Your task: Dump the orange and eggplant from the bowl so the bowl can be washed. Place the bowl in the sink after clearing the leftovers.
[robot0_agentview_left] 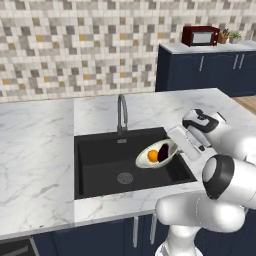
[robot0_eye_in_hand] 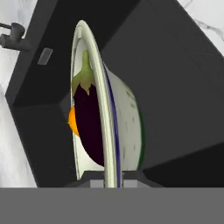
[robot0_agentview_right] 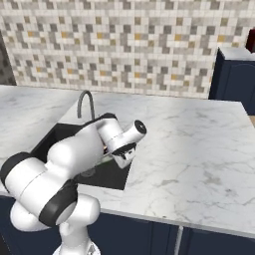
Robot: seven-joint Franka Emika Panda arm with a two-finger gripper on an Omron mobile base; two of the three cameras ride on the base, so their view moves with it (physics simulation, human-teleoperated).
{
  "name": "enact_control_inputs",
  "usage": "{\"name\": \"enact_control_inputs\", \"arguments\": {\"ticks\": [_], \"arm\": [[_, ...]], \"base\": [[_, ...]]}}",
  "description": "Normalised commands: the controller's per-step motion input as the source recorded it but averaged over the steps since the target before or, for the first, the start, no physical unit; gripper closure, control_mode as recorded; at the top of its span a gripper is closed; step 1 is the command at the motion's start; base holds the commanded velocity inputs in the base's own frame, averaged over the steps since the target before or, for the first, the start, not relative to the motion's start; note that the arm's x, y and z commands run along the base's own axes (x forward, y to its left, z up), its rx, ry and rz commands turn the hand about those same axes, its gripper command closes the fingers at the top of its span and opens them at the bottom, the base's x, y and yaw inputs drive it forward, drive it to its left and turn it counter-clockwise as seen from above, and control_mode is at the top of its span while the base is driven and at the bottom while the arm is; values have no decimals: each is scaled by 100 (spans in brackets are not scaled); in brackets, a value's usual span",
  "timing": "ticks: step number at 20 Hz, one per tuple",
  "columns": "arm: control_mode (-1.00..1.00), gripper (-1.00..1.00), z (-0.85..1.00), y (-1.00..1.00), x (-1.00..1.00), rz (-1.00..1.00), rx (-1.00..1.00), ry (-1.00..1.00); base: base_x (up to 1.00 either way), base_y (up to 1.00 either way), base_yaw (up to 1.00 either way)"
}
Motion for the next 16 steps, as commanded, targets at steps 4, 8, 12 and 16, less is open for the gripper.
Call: {"name": "enact_control_inputs", "arguments": {"ticks": [4, 8, 12, 16], "arm": [[-100, 100, -56, 21, 5, 1, -14, 4], [-100, 100, -43, 2, 13, 0, -16, 0], [-100, 100, -41, 0, 30, 0, -21, -1], [-100, 100, -33, 0, 31, 0, -29, -1]], "base": [[0, 0, 0], [0, 0, 0], [0, 0, 0], [0, 0, 0]]}}
